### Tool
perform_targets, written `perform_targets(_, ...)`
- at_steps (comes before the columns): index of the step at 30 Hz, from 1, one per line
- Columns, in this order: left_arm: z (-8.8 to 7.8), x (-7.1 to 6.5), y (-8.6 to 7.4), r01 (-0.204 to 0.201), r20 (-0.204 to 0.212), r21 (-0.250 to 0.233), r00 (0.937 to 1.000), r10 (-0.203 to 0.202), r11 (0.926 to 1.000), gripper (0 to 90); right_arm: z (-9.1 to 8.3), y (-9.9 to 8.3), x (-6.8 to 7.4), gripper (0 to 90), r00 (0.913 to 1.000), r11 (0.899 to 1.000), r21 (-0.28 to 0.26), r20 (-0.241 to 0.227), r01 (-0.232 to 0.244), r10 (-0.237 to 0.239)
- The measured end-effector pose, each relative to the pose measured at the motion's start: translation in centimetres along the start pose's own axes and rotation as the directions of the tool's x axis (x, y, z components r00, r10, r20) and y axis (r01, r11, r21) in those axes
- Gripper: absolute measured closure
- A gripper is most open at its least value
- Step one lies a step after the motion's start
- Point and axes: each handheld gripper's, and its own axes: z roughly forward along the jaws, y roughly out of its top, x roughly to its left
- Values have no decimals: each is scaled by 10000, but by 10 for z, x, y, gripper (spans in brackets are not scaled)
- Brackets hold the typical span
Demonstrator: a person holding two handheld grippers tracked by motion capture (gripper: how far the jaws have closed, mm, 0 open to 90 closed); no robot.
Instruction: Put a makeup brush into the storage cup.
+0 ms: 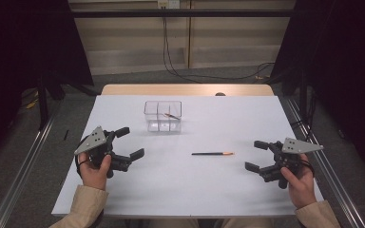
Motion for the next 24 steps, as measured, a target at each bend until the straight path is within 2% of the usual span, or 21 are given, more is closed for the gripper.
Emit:
perform_targets(16,-1,-1,-4,30,101,67,9999,-31,10000,0,17,5,-5,49,9995,9989,477,327,23,-39)
perform_targets(24,0,-3,-5,53,196,93,9998,-55,9999,0,34,7,-7,49,9996,9980,638,297,20,-39)
